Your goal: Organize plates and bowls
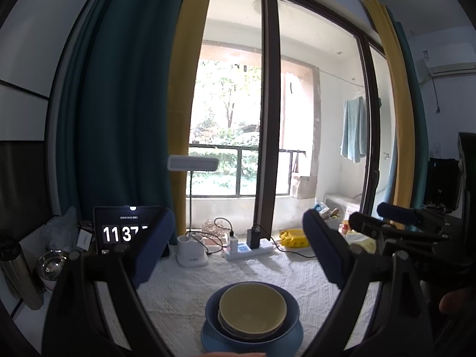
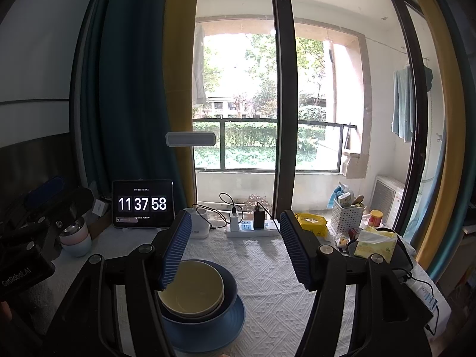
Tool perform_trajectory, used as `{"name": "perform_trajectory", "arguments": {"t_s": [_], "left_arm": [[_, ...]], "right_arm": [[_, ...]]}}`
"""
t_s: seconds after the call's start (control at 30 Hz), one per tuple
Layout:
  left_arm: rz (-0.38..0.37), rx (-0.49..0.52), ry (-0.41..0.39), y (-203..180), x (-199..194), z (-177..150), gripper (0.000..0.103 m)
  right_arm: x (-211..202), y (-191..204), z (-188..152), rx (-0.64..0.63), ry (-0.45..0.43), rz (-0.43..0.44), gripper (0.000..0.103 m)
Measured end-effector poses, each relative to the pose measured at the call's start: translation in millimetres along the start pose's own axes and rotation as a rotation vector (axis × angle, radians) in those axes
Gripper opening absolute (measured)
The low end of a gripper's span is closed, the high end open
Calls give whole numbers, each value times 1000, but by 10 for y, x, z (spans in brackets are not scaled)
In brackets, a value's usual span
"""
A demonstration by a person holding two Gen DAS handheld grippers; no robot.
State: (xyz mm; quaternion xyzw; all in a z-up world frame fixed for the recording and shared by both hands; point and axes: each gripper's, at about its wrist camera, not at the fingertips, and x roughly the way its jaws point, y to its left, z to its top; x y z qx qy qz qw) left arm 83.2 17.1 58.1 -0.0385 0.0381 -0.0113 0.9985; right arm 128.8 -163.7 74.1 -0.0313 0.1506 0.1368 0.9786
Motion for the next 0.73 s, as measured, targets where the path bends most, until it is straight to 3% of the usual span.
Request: {"name": "perform_trajectory", "arguments": {"t_s": [0.73], "left_arm": [[-14,-21,-12,42,-32,29,90]], "right_arm": [[-4,3,0,0,0,0,65]]}}
